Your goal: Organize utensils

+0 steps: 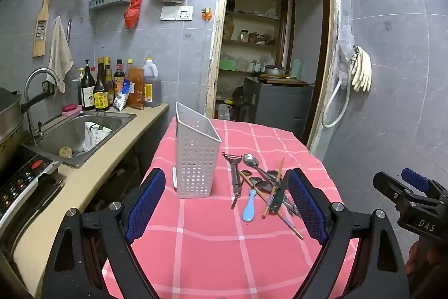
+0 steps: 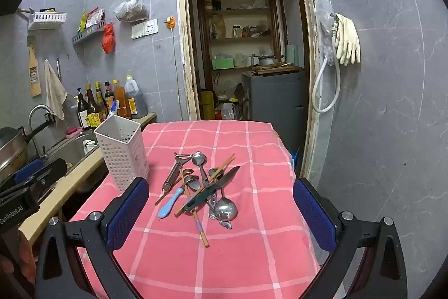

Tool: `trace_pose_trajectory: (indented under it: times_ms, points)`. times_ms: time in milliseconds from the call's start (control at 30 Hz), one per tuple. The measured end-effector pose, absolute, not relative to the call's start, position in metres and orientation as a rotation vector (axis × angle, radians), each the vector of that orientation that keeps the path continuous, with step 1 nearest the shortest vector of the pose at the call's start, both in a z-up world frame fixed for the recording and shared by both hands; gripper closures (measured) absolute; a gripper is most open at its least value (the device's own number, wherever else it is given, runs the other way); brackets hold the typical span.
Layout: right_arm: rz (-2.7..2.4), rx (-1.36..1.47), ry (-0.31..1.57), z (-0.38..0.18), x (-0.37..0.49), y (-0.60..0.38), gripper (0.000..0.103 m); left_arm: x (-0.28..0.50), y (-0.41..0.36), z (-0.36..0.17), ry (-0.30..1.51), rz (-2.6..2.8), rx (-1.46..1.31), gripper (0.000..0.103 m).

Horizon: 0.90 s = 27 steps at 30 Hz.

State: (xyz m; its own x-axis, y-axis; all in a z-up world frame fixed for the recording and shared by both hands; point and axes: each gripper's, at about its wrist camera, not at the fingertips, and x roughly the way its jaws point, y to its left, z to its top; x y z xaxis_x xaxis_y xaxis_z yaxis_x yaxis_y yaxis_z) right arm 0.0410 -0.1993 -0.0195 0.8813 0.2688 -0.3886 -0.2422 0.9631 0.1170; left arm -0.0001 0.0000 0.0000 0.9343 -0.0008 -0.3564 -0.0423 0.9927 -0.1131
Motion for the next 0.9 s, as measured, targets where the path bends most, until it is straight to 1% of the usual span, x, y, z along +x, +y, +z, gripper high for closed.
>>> trace_pose_trajectory:
  times_ms: [267,400,900]
  points:
    - [0.266,0.065,0.411,-0.02,0.043,-0.198,0.0,-0.001,-0.002,-0.001,0.369,0.021,-0.1,0.017]
    - [0.266,0.065,0.413,-0.02,0.043,-0.198,0.0,-0.004,0.011,-0.004,0.369,0.026,-0.109,0.017]
    - [0.267,0.069,0.417,-0.021,0.044,-0.199,0.0,0.0,0.006,-0.004,0.374,0.036,-0.106,0.017]
